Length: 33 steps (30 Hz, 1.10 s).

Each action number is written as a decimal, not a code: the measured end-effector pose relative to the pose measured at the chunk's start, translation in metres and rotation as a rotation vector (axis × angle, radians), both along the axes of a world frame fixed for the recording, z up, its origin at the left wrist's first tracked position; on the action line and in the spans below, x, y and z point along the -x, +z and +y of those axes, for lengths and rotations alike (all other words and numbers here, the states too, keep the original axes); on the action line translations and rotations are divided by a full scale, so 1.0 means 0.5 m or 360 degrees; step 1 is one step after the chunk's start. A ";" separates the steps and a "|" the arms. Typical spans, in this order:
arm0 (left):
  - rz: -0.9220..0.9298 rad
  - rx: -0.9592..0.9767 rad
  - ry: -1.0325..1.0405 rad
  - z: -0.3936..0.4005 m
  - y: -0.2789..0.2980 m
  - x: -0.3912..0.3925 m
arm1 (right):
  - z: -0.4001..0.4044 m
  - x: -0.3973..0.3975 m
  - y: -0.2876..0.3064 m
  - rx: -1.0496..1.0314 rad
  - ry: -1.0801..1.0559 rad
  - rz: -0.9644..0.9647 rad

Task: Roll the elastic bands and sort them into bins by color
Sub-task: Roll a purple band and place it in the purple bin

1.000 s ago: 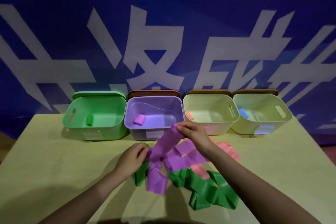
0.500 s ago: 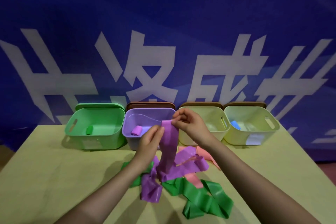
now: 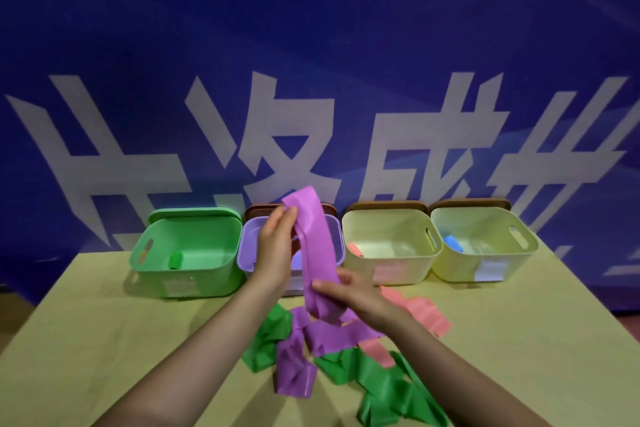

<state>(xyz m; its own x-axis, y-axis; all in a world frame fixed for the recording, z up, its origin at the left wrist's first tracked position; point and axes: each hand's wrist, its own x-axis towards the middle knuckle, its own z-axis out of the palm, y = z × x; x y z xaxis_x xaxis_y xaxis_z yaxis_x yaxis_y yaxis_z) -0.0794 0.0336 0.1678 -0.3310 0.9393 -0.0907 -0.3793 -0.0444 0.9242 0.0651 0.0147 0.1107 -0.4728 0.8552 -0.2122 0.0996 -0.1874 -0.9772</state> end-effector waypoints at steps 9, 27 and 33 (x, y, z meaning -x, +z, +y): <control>-0.0441 -0.0113 0.0060 0.021 0.028 0.097 | -0.029 -0.017 -0.072 0.0130 -0.0113 -0.0245; -0.0794 -0.0053 -0.0118 -0.028 0.044 0.091 | -0.019 -0.061 -0.044 -0.0292 0.0000 -0.0354; -0.0708 -0.0026 -0.0528 -0.049 0.086 0.028 | 0.011 0.019 0.033 -0.0626 -0.0116 -0.0186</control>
